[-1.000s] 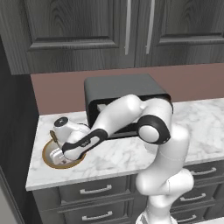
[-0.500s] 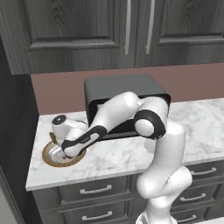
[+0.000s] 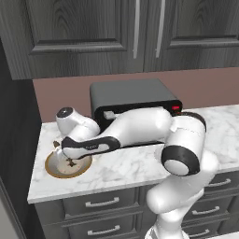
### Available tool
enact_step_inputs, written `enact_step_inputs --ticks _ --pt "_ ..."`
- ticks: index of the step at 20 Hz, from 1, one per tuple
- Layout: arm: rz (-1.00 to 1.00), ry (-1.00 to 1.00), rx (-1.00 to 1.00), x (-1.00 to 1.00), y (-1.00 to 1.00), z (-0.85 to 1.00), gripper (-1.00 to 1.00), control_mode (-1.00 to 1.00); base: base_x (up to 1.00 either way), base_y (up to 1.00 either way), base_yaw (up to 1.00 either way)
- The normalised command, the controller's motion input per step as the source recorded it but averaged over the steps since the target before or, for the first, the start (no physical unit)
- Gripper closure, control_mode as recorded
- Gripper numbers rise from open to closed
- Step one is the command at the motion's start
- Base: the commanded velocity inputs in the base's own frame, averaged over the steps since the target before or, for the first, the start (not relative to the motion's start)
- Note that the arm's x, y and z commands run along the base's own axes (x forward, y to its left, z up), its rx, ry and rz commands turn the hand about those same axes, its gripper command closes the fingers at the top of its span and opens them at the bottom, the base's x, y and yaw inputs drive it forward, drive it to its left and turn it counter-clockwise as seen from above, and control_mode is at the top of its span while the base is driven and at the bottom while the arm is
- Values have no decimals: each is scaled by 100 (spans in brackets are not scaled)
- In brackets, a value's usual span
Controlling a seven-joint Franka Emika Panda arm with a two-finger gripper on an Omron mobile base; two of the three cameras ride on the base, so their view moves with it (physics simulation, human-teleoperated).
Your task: Remove the kiwi from the bowl and place it on the small plate. Then place the bowl with only the fish in the microwave, close the door, and press the start button to microwave the fish.
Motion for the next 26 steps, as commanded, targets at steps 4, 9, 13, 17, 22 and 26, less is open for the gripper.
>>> enact_step_inputs --ticks 4,9,13,17,22,26 --pt "-2 0 25 -32 -100 41 100 -100 0 0 0" --pt "-3 0 20 -21 -100 6 100 -100 0 0 0" --pt "-3 5 17 0 -100 2 100 -100 0 0 0" --pt "-13 23 13 6 -100 -6 100 -100 0 0 0" --pt "-12 29 18 10 -100 -4 100 -100 0 0 0" --pt "-11 39 16 20 -100 -8 100 -100 0 0 0"
